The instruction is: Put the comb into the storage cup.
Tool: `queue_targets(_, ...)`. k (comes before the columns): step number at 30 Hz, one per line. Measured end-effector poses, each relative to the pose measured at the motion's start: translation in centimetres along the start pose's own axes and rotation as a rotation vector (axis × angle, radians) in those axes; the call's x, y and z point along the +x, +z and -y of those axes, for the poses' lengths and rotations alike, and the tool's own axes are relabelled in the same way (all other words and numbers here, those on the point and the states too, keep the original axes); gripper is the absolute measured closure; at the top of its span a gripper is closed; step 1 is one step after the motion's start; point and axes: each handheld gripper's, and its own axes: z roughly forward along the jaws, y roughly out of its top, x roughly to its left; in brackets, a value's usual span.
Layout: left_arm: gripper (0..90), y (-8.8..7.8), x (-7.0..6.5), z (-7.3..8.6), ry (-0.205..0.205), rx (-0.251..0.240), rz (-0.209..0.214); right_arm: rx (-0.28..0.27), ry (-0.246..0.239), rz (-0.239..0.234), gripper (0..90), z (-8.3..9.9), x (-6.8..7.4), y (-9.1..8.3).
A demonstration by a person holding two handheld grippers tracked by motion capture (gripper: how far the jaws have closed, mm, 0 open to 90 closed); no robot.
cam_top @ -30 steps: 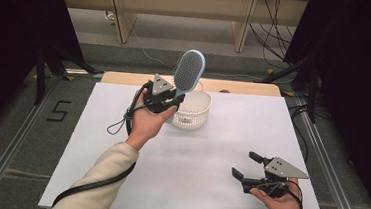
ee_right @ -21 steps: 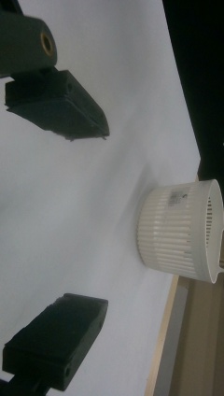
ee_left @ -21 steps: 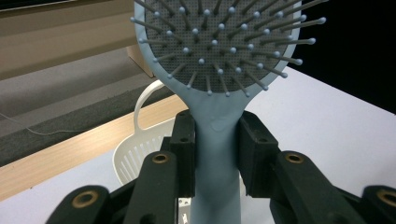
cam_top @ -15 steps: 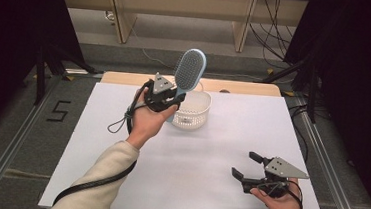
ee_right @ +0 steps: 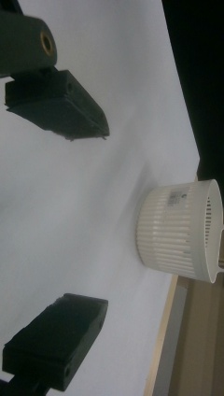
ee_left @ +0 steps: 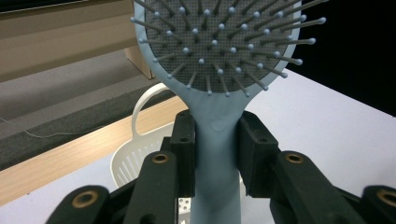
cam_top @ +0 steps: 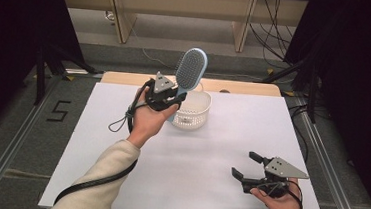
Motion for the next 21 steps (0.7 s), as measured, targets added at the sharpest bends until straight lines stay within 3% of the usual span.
queue_targets(21,69.7,0.4,0.08,-0.44,0.009,-0.012,-0.002,-0.001,0.0,-0.001,15.1,0.01,-0.02,-0.01)
